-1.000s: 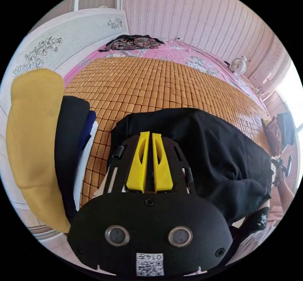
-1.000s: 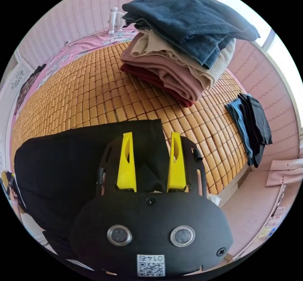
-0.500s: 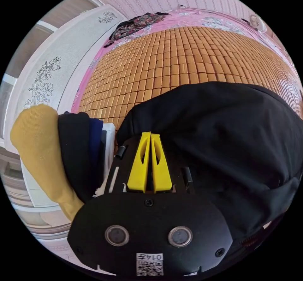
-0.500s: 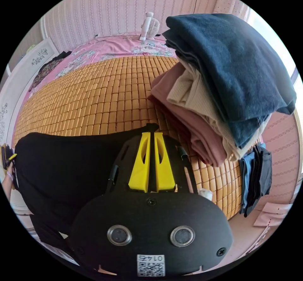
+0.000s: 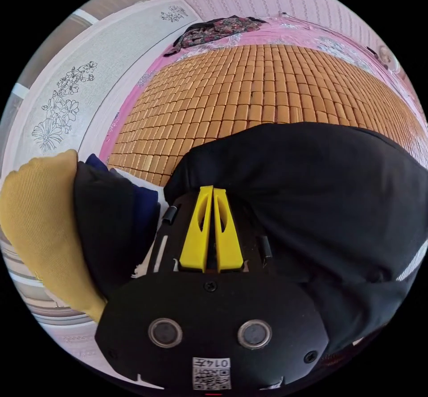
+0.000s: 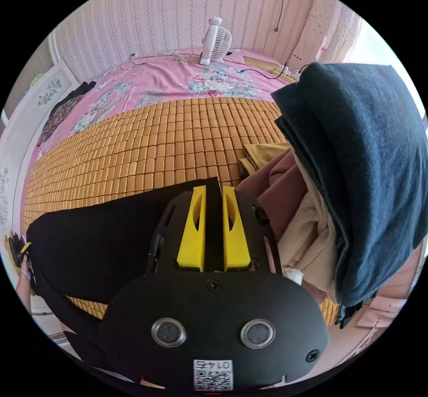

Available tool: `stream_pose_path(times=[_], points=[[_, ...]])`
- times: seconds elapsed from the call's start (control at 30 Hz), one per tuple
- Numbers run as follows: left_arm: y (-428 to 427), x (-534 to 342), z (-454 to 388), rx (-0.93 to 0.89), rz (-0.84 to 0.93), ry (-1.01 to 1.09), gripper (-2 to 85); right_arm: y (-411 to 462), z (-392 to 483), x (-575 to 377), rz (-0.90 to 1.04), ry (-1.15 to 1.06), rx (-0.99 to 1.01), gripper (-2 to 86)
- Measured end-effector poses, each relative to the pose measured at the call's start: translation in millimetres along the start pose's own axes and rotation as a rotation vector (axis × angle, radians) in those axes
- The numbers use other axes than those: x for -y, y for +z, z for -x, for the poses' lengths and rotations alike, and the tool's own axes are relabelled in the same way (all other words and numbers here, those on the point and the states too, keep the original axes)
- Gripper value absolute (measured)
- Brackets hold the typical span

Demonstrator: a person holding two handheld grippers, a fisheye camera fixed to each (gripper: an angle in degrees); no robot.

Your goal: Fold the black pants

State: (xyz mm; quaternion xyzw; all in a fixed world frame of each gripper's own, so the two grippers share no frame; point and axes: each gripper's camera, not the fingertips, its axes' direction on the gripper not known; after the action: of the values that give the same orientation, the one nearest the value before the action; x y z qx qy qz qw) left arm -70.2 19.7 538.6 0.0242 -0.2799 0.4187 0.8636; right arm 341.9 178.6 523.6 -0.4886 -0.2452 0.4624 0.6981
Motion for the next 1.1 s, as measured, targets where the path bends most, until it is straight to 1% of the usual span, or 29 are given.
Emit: stream_pose_path(times=[0.07, 0.13, 0.2, 0.3, 0.33, 0.4, 0.43, 0.47, 0.53, 0.6, 0.7, 0.77, 0.83, 0.97, 1.03, 1.1], points=[[3, 2, 5, -0.030, 0.007, -0.037, -1.0, -14, -15, -25, -0.044, 0.000, 0.073, 6.3], [1, -1, 10, -0.082, -0.012, -0.039, -1.0, -26, -27, -55, -0.049, -0.035, 0.104, 6.8], [-20, -16, 13, -0.155, -0.179, -0.025, -1.0, -40, -42, -93, -0.029, -0.069, 0.123, 7.3], [-56, -45, 4, -0.197, -0.330, 0.040, -1.0, -60, -67, -161, 0.046, -0.071, 0.144, 8.2], [-64, -52, 0, -0.216, -0.353, 0.064, -1.0, -67, -73, -186, 0.079, -0.059, 0.171, 8.4], [-90, -83, -23, -0.302, -0.391, 0.188, -1.0, -71, -74, -220, 0.117, -0.070, 0.198, 9.5], [-96, -92, -30, -0.322, -0.393, 0.212, -1.0, -69, -72, -236, 0.139, -0.086, 0.181, 10.9], [-104, -109, -45, -0.370, -0.391, 0.259, -1.0, -65, -70, -246, 0.140, -0.088, 0.130, 12.8], [-112, -132, -70, -0.463, -0.356, 0.323, -1.0, -56, -72, -252, 0.121, -0.063, 0.089, 14.1], [-115, -159, -102, -0.592, -0.288, 0.381, -1.0, -43, -74, -249, 0.132, -0.053, 0.145, 14.8], [-114, -185, -133, -0.717, -0.194, 0.418, -1.0, -11, -80, -243, 0.199, -0.046, 0.183, 10.6], [-116, -196, -143, -0.734, -0.181, 0.434, -1.0, -10, -104, -242, 0.175, -0.026, 0.066, 3.9], [-121, -204, -149, -0.762, -0.172, 0.469, -1.0, -27, -141, -242, 0.111, 0.038, 0.108, 3.4], [-126, -214, -155, -0.786, -0.177, 0.539, -1.0, -61, -248, -261, -0.053, 0.257, 0.174, 4.8], [-123, -214, -157, -0.795, -0.168, 0.548, -1.0, -65, -281, -276, -0.057, 0.335, 0.136, 5.5], [-118, -214, -161, -0.792, -0.154, 0.557, -1.0, -66, -300, -294, -0.057, 0.363, 0.186, 7.2]])
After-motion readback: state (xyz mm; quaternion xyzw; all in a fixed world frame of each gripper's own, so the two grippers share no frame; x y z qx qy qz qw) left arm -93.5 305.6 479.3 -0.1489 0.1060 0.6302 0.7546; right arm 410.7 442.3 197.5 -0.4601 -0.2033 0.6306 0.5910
